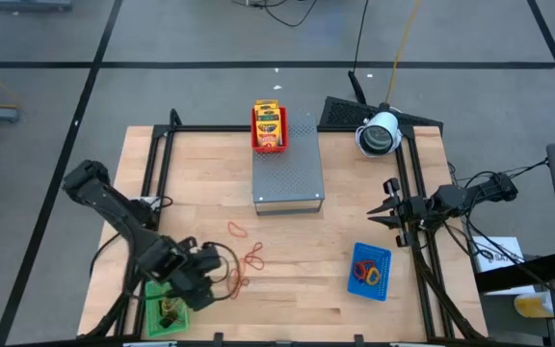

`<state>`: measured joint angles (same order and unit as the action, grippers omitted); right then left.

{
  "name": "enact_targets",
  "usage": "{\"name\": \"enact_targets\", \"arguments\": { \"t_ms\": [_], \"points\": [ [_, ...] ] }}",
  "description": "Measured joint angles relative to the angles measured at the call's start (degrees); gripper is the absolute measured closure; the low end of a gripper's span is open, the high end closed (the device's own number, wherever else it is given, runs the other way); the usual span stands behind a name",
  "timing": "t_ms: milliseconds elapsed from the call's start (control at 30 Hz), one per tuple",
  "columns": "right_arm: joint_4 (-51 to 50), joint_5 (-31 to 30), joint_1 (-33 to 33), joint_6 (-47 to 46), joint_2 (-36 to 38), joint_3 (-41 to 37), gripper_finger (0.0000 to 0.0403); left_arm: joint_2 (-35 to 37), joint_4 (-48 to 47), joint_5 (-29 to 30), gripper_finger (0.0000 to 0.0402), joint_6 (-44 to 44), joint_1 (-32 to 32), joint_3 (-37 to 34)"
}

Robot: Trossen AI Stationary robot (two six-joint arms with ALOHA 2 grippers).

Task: Pick & Place Office Desk Supplies
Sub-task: Put the red rubber band into the green bin

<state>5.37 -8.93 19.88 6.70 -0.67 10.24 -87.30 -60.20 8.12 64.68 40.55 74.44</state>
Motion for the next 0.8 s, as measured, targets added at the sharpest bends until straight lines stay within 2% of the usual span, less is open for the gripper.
{"name": "enact_targets", "arguments": {
  "t_ms": [233, 500, 800],
  "points": [
    [0.0, 0.0, 0.0, 0.0, 0.0, 0.0, 0.0358, -8.4, -0.1, 0.0, 0.0254, -1.4, -6.9, 8.4],
    [0.0, 0.0, 0.0, 0.0, 0.0, 0.0, 0.0358, -17.4, -0.2, -0.6, 0.0254, 3.8, -13.2, 17.9],
    [0.0, 0.0, 0.0, 0.0, 0.0, 0.0, 0.0358, -20.4, -0.6, -3.8, 0.0254, 8.6, -12.9, 19.1]
  ]
}}
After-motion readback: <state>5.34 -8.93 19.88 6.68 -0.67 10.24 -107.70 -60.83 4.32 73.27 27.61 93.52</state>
